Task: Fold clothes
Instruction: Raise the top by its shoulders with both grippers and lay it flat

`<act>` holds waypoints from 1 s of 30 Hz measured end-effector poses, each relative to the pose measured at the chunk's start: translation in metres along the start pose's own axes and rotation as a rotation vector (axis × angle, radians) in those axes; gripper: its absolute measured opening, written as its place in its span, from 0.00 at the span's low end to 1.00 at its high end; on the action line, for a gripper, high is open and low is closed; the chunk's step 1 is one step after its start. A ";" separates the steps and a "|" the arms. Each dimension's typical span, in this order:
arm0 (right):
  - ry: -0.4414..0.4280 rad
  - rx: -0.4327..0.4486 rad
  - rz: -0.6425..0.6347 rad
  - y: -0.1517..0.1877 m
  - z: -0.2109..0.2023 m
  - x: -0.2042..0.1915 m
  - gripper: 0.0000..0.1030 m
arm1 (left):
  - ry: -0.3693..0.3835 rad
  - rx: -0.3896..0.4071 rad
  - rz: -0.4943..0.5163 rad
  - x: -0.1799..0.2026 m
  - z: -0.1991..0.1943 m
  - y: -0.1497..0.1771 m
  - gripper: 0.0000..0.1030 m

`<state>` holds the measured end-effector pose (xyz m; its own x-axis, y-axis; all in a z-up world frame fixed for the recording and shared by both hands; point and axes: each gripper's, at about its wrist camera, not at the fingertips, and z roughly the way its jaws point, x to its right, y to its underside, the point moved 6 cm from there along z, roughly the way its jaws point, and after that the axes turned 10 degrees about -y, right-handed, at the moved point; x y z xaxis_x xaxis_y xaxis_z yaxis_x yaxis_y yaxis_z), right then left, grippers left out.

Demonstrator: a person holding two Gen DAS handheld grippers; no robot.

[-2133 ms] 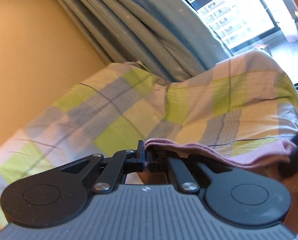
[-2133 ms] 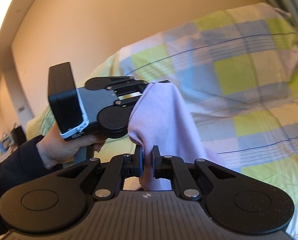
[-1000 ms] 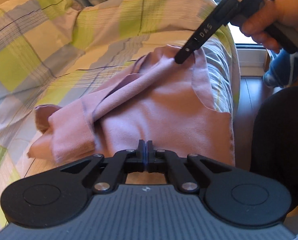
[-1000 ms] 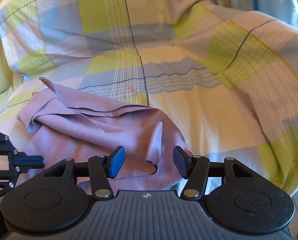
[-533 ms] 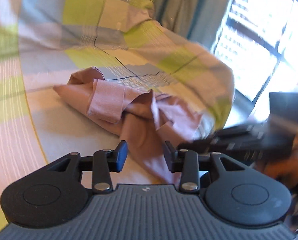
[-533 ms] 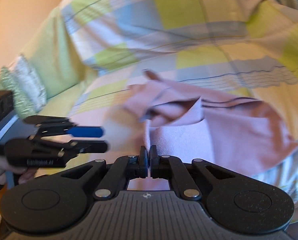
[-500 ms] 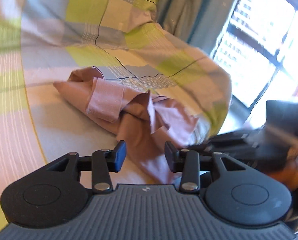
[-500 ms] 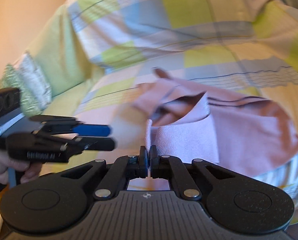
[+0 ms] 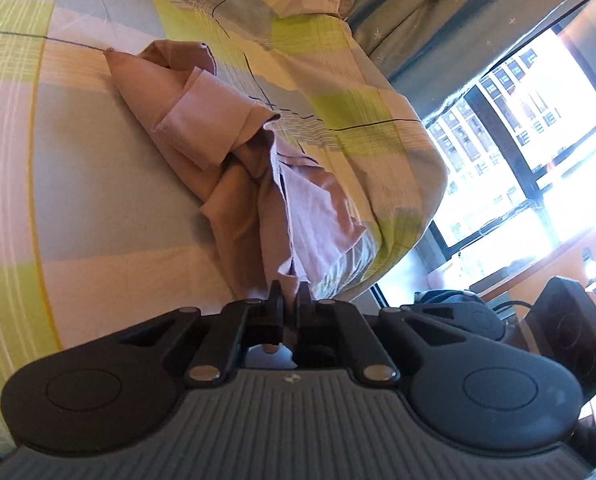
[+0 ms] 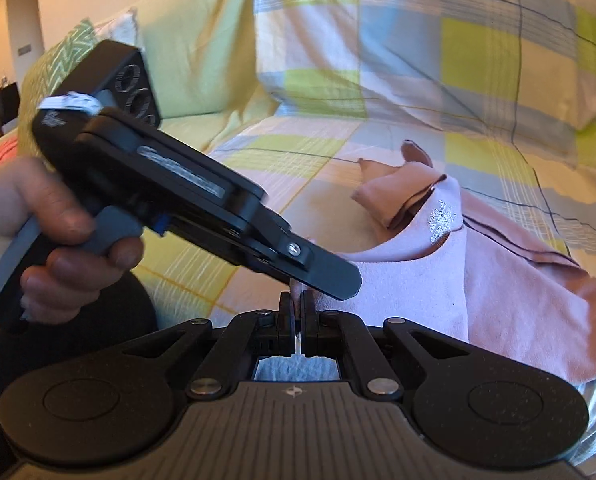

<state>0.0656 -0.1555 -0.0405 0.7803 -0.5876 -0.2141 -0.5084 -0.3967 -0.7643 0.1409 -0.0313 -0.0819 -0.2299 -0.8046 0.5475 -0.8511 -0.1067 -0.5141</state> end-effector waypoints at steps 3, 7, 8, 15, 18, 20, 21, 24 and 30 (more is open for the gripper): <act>-0.014 -0.017 0.002 0.003 -0.006 0.007 0.14 | -0.090 0.042 0.047 -0.016 -0.019 -0.003 0.02; 0.067 -0.010 -0.034 -0.007 -0.019 0.035 0.21 | -0.223 0.116 0.085 -0.043 -0.053 -0.009 0.02; 0.089 -0.005 -0.043 -0.013 -0.019 0.044 0.21 | -0.267 0.141 0.096 -0.052 -0.064 -0.012 0.02; 0.128 0.016 -0.146 -0.067 0.008 0.082 0.39 | -0.596 0.245 0.144 -0.119 -0.146 -0.036 0.00; 0.086 0.001 -0.185 -0.086 0.034 0.084 0.39 | -0.653 0.236 0.144 -0.140 -0.163 -0.036 0.00; 0.056 -0.019 -0.209 -0.097 0.055 0.084 0.39 | -0.643 0.219 0.159 -0.142 -0.162 -0.029 0.00; 0.046 -0.031 -0.224 -0.101 0.064 0.084 0.39 | -0.642 0.211 0.171 -0.142 -0.160 -0.025 0.00; -0.011 -0.084 -0.284 -0.112 0.097 0.079 0.41 | -0.644 0.192 0.197 -0.142 -0.150 -0.012 0.00; -0.158 -0.238 -0.458 -0.119 0.156 0.060 0.52 | -0.631 0.171 0.207 -0.153 -0.143 0.004 0.00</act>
<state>0.2297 -0.0338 -0.0576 0.9775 -0.2110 0.0058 -0.1574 -0.7469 -0.6461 0.1051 0.1748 -0.0734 -0.0164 -0.9992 -0.0364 -0.7210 0.0370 -0.6919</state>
